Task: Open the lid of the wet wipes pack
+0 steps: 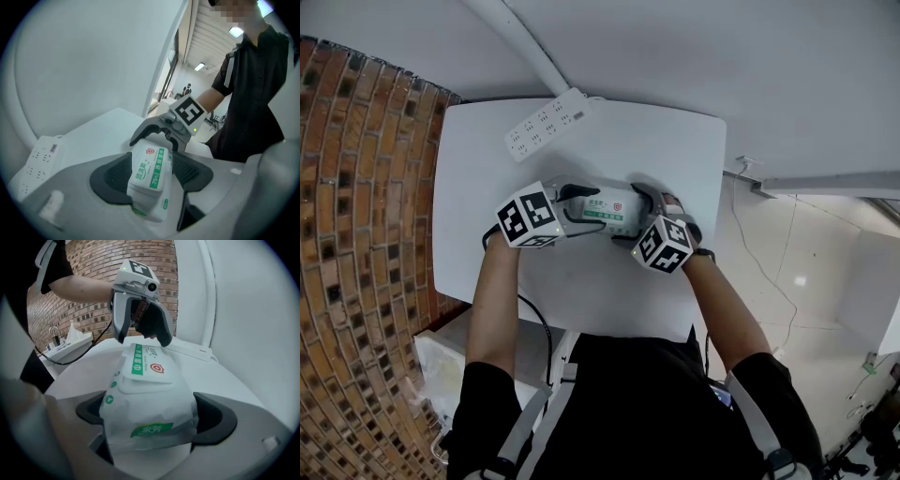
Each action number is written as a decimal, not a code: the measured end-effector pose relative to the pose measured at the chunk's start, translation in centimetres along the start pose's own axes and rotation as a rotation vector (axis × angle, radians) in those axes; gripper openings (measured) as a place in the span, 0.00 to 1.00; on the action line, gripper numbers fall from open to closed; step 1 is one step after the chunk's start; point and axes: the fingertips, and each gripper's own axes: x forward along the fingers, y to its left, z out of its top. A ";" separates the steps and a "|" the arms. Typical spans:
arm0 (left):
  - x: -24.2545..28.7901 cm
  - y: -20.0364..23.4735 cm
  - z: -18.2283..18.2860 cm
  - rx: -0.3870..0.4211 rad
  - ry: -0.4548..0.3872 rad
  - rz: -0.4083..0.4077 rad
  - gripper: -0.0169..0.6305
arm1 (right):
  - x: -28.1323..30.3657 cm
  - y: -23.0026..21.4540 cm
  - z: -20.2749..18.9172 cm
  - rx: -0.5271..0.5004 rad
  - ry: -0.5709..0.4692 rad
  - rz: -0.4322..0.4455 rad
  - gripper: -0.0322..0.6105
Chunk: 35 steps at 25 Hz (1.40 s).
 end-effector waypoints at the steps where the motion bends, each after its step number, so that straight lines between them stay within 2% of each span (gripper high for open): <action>1: -0.5 0.2 0.8 0.004 -0.039 0.019 0.46 | -0.1 0.0 0.0 0.001 0.002 0.003 0.90; 3: -1.6 1.1 2.0 0.034 -0.094 0.081 0.46 | -0.2 0.0 -0.1 0.002 0.007 0.005 0.90; 5: -2.3 1.7 2.3 0.068 -0.092 0.120 0.46 | -0.2 -0.1 0.0 0.004 0.011 0.003 0.90; 9: -2.7 -0.2 0.6 0.142 0.003 0.091 0.46 | -0.1 -0.1 0.0 0.010 0.019 -0.001 0.90; 12: -2.0 -0.4 -2.1 0.211 0.073 0.152 0.46 | -0.2 -0.1 -0.1 0.009 0.025 -0.007 0.90; 16: -1.4 0.3 -2.9 0.272 0.092 0.224 0.46 | -0.1 -0.1 0.0 0.010 0.026 -0.014 0.90; 19: -1.5 1.0 -2.1 0.270 0.066 0.245 0.46 | -0.2 -0.2 -0.1 0.018 0.030 -0.023 0.90; 24: -1.9 1.4 -1.4 0.252 0.051 0.230 0.46 | -0.2 -0.1 -0.1 0.031 0.032 -0.028 0.90; 31: -3.9 3.9 1.9 0.187 -0.108 0.305 0.44 | -0.3 -0.1 -0.2 0.023 0.032 -0.032 0.90; 35: -2.7 5.0 1.7 0.197 -0.075 0.318 0.44 | -0.5 0.0 -0.3 0.018 0.032 -0.039 0.90</action>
